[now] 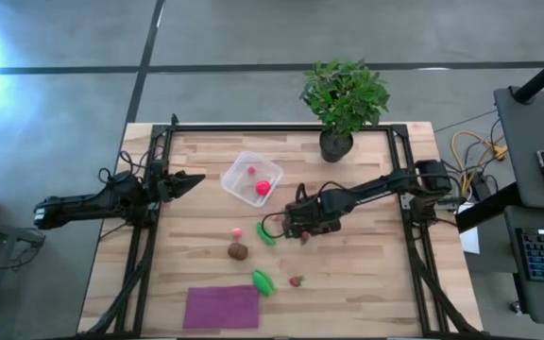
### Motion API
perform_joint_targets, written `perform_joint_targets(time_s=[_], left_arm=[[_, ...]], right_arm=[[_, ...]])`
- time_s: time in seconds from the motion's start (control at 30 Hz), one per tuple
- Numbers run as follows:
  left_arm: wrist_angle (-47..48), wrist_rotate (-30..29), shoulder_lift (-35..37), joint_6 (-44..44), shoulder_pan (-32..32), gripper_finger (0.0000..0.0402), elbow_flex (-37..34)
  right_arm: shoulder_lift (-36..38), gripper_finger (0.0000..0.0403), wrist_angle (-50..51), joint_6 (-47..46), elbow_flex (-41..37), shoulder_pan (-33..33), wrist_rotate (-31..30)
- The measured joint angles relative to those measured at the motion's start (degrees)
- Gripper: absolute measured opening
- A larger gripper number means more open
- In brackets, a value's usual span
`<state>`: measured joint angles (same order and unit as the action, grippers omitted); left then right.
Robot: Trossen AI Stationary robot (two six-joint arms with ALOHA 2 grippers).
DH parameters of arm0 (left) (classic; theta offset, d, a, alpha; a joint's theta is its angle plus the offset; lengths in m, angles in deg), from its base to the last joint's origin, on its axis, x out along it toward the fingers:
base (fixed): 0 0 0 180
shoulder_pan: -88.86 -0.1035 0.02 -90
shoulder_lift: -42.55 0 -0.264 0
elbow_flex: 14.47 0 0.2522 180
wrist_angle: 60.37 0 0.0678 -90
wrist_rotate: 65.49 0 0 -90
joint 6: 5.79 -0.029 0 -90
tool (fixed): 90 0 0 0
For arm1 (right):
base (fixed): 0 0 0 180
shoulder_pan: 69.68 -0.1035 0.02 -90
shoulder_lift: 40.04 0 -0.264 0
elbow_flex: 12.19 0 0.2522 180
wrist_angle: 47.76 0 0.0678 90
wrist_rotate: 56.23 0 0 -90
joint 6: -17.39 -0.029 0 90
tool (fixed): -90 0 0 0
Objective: Pick and placing Produce into tupperware
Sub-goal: Put the top strawberry into the transparent bin
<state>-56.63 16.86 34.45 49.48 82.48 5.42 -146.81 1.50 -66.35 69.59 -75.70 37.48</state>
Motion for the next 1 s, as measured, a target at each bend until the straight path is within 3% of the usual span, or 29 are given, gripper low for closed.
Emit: perform_joint_targets(time_s=[0.17, 0.5, 1.0], left_arm=[[-0.1, 0.0, 0.0, 0.0, 0.0, 0.0201, 0.0], [0.0, -0.1, 0.0, 0.0, 0.0, 0.0201, 0.0], [0.0, -0.1, 0.1, -0.1, 0.0, 0.0201, 0.0]], right_arm=[[0.1, 0.0227, 0.3, 0.8, 0.7, 0.1, -0.8], [0.1, 0.0246, 2.7, -2.7, 0.5, 0.0, -0.6], [0.1, 0.0227, 1.1, -7.8, 0.5, -1.9, -0.5]])
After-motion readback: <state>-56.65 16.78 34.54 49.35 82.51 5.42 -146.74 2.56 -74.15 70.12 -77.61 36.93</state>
